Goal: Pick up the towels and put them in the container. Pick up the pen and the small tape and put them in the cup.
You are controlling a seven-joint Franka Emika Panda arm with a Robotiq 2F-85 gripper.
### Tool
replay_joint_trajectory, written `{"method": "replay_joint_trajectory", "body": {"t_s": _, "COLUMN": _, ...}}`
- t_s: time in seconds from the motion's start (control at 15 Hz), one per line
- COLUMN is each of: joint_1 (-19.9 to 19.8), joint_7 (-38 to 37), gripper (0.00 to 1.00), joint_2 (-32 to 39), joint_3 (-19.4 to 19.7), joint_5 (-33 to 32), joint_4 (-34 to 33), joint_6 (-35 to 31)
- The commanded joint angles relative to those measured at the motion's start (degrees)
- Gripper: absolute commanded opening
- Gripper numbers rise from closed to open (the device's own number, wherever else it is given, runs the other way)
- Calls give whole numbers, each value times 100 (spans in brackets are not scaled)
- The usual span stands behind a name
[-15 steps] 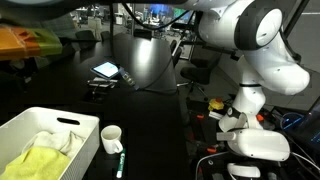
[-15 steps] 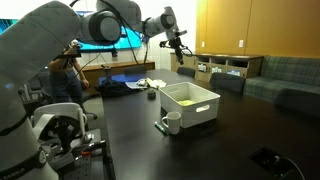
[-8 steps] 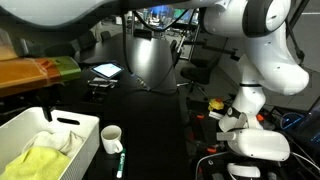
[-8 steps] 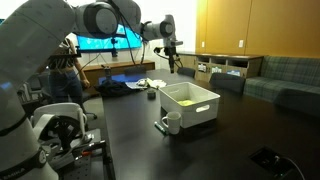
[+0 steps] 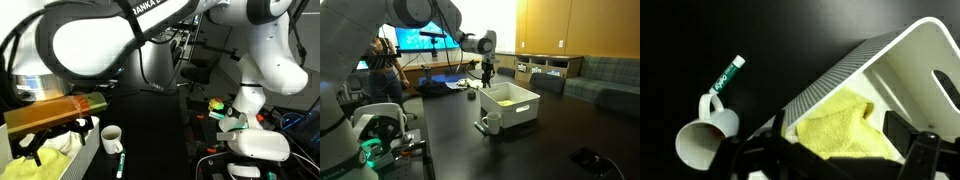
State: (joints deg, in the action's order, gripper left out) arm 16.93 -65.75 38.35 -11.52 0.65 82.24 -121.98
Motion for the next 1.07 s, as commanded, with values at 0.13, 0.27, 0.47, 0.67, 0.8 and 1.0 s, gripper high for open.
{"method": "replay_joint_trajectory", "body": {"t_s": 0.13, "joint_1": -85, "joint_7": -39, "gripper": 100, "joint_2": -888, "joint_3": 126, "joint_5": 1056, "joint_4": 1964, "joint_6": -1111}}
{"method": "replay_joint_trajectory", "body": {"t_s": 0.27, "joint_1": -97, "joint_7": -40, "gripper": 100, "joint_2": -1108, "joint_3": 131, "joint_5": 1367, "joint_4": 2564, "joint_6": -1373}}
{"method": "replay_joint_trajectory", "body": {"t_s": 0.47, "joint_1": -100, "joint_7": -25, "gripper": 100, "joint_2": -1450, "joint_3": 119, "joint_5": 1772, "joint_4": 3479, "joint_6": -1844}}
{"method": "replay_joint_trajectory", "body": {"t_s": 0.67, "joint_1": -80, "joint_7": -62, "gripper": 100, "joint_2": -1713, "joint_3": 126, "joint_5": 2010, "joint_4": 4214, "joint_6": -2327}}
{"method": "replay_joint_trajectory", "body": {"t_s": 0.8, "joint_1": -58, "joint_7": -141, "gripper": 100, "joint_2": -1719, "joint_3": 155, "joint_5": 2070, "joint_4": 4437, "joint_6": -2575}}
{"method": "replay_joint_trajectory", "body": {"t_s": 1.0, "joint_1": 18, "joint_7": -370, "gripper": 100, "joint_2": -1641, "joint_3": 251, "joint_5": 1937, "joint_4": 4548, "joint_6": -2893}}
